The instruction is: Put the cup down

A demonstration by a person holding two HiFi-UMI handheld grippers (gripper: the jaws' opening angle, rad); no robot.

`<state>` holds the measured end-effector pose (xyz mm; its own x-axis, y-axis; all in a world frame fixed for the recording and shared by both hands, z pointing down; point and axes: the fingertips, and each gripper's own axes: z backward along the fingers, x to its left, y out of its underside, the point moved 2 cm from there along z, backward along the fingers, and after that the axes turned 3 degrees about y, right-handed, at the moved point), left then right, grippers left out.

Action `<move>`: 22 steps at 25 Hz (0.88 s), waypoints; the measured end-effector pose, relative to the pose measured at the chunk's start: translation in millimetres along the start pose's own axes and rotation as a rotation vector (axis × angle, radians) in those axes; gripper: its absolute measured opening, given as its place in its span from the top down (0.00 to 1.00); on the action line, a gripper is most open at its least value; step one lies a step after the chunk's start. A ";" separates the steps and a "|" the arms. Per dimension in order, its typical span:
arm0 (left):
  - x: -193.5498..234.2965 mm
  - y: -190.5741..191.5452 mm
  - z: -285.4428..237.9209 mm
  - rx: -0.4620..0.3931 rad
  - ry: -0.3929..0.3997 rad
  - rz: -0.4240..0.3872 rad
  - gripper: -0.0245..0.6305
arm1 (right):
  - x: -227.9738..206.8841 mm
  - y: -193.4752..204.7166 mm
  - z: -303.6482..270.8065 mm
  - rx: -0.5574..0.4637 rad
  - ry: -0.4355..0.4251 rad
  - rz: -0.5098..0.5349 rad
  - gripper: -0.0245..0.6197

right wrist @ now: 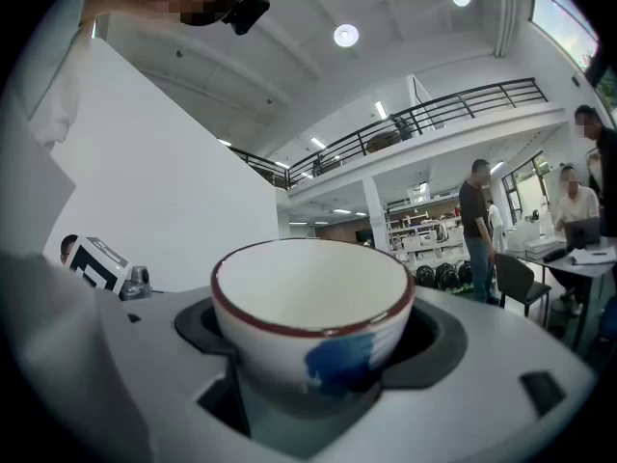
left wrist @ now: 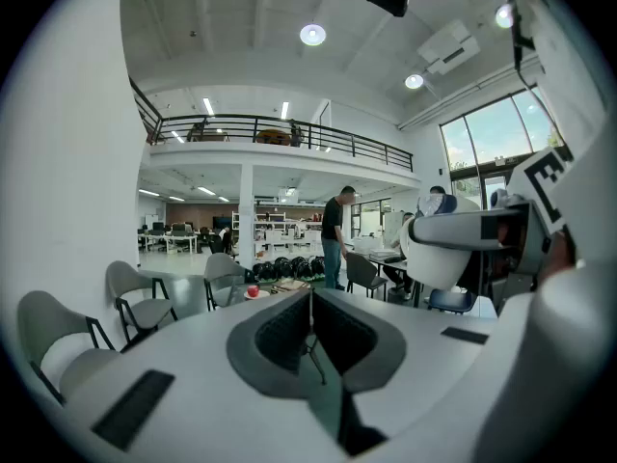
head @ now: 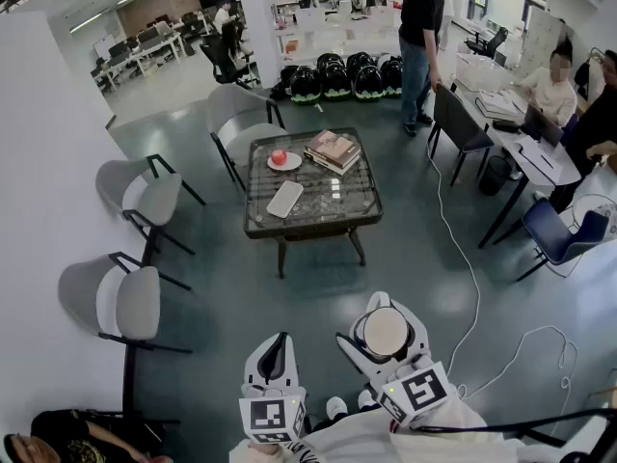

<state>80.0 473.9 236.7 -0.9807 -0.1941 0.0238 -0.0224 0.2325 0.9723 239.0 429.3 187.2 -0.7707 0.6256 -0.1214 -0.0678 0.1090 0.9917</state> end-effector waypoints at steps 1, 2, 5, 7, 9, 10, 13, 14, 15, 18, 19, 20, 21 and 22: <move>-3.9 -1.5 3.9 -0.005 0.001 -0.004 0.94 | 4.4 -2.3 4.3 -0.005 -0.004 0.003 0.31; -7.9 -2.9 7.6 -0.011 0.003 -0.007 0.94 | 8.4 -4.6 8.6 -0.011 -0.009 0.007 0.31; -21.0 -5.1 16.5 -0.022 0.017 -0.010 0.94 | 16.2 -9.0 20.6 -0.021 -0.018 0.016 0.31; -27.0 -3.5 18.4 -0.020 0.025 -0.010 0.94 | 16.2 -8.9 26.4 -0.022 -0.016 0.016 0.31; -31.1 -1.9 18.1 -0.017 0.032 -0.008 0.94 | 14.2 -8.5 30.9 -0.022 -0.012 0.017 0.31; -32.6 -1.4 17.7 -0.015 0.034 -0.008 0.94 | 13.3 -8.4 32.6 -0.023 -0.010 0.017 0.31; -36.6 -2.0 15.5 -0.011 0.037 -0.017 0.94 | 10.2 -9.6 36.4 -0.029 -0.007 0.017 0.31; -38.0 -2.4 14.4 -0.009 0.038 -0.019 0.94 | 8.8 -10.3 37.0 -0.030 -0.008 0.013 0.31; -39.1 -2.8 13.1 -0.008 0.037 -0.020 0.94 | 7.4 -11.0 37.0 -0.031 -0.012 0.007 0.31; -39.8 -3.7 6.9 -0.008 0.028 -0.022 0.94 | 2.1 -11.9 33.2 -0.030 -0.025 -0.003 0.31; -39.7 -3.7 4.3 -0.008 0.023 -0.023 0.94 | -0.3 -11.6 31.3 -0.029 -0.028 -0.004 0.31; -39.8 -3.7 1.6 -0.008 0.017 -0.024 0.94 | -3.2 -11.2 29.5 -0.028 -0.031 -0.003 0.31; -40.2 -4.0 -1.1 -0.009 0.011 -0.026 0.94 | -6.3 -11.1 27.7 -0.029 -0.036 -0.004 0.31; -40.6 -4.7 -3.7 -0.011 0.003 -0.029 0.94 | -9.6 -11.5 26.1 -0.031 -0.041 -0.005 0.31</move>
<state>120.7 477.1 232.0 -0.9790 -0.2036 -0.0033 -0.0483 0.2165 0.9751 263.7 442.2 175.9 -0.7434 0.6567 -0.1272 -0.0913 0.0888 0.9919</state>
